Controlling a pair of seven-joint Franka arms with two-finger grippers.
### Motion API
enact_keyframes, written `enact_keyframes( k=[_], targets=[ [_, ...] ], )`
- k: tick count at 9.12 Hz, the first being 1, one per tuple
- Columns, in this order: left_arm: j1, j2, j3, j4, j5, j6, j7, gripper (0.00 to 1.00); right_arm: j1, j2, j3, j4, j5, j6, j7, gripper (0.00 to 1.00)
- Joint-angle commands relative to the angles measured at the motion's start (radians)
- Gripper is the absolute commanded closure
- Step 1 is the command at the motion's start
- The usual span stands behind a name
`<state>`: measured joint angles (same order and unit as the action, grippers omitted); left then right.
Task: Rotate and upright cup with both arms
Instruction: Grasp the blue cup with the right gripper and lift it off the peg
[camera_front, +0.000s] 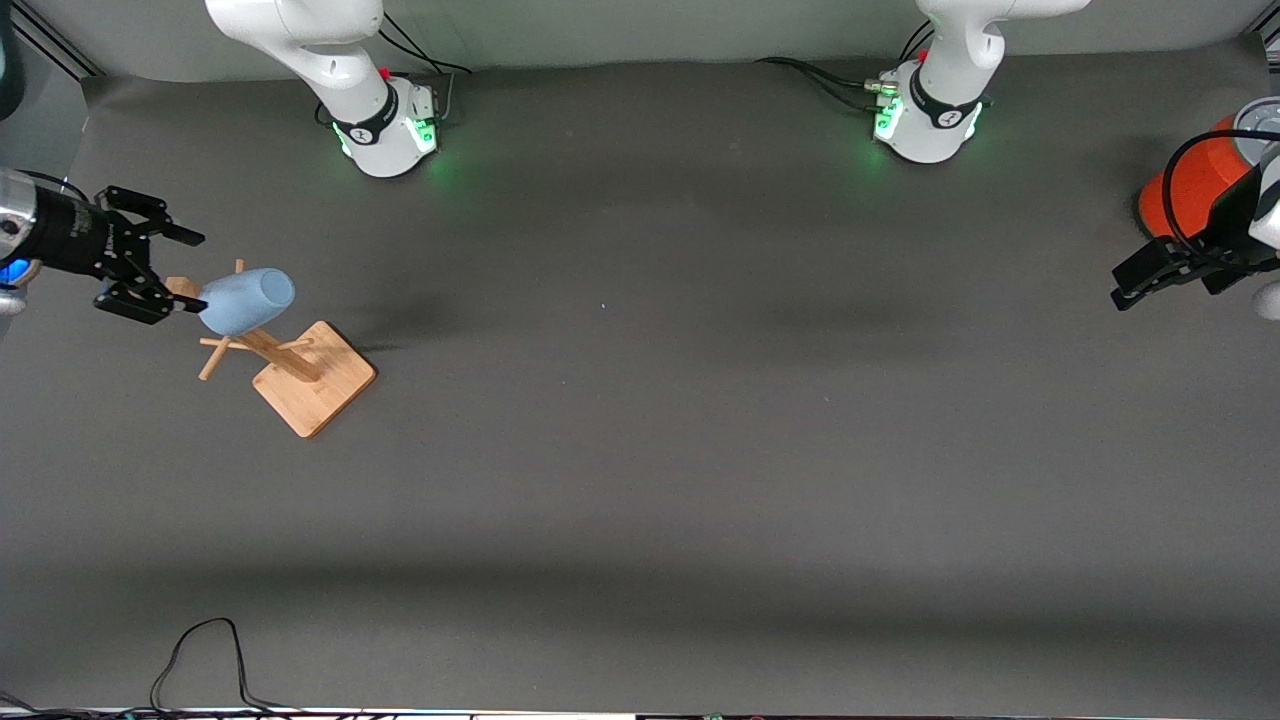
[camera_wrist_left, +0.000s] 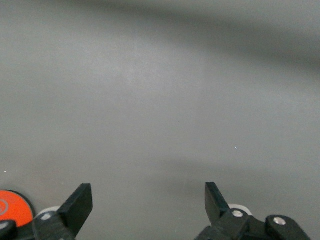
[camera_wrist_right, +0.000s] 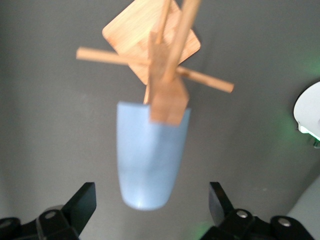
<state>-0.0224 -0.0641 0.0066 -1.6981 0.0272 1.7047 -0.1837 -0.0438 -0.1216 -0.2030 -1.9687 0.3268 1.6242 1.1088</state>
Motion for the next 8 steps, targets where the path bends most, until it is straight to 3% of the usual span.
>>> enact_keyframes(
  k=[1, 8],
  targets=[
    [0.001, -0.029, 0.001, -0.035, -0.010, 0.021, -0.008, 0.00, 0.002, -0.035, -0.007, -0.088, 0.066, 0.084, 0.010, 0.00],
    [0.001, -0.028, 0.001, -0.035, -0.010, 0.021, -0.008, 0.00, 0.013, -0.021, -0.003, -0.251, 0.097, 0.276, 0.005, 0.00]
  ],
)
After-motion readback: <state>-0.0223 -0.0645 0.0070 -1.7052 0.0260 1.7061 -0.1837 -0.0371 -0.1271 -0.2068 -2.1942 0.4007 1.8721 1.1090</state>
